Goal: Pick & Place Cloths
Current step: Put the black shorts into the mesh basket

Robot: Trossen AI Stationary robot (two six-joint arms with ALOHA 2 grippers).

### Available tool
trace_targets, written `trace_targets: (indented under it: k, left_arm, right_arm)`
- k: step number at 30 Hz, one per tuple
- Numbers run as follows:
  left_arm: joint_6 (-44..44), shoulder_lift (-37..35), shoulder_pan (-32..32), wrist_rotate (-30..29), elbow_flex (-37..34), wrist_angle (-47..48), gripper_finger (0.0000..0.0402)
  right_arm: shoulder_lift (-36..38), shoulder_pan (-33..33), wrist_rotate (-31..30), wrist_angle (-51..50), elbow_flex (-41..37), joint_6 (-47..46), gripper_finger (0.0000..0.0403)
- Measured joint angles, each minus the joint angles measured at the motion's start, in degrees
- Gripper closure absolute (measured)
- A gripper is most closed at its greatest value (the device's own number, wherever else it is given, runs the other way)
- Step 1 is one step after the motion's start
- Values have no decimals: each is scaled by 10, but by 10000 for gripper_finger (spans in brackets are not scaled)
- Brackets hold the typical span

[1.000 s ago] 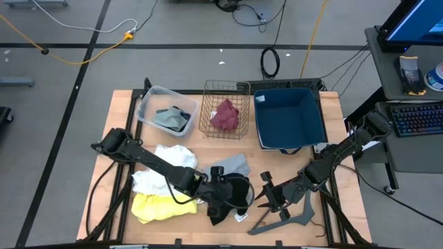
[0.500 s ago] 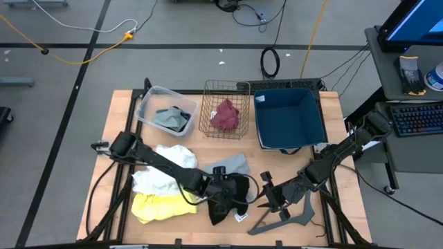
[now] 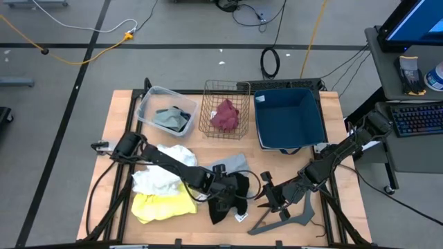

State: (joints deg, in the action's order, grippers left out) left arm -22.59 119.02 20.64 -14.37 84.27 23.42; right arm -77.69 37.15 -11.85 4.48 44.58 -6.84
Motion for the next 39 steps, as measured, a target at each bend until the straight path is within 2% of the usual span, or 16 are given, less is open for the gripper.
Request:
trace_targets:
  k: [3, 10, 11, 20, 27, 33, 39]
  left_arm:
    - [10, 0, 0, 9, 0, -4, 228]
    - [21, 0, 0, 24, 0, -9, 376]
    - [26, 0, 0, 24, 0, -10, 388]
    - [36, -14, -1, 68, 5, -9, 396]
    - [49, -75, 4, 59, 7, 11, 398]
    - [83, -144, 23, -8, 7, 6, 400]
    - [123, -216, 59, -129, 7, 18, 400]
  right_arm:
    - [0, 0, 0, 0, 0, 0, 287]
    - [0, 0, 0, 0, 0, 0, 287]
    - [0, 0, 0, 0, 0, 0, 287]
    - [0, 0, 0, 0, 0, 0, 287]
    - [0, 0, 0, 5, 0, 0, 287]
    - [0, 0, 0, 4, 0, 0, 287]
    - [0, 0, 0, 2, 0, 0, 287]
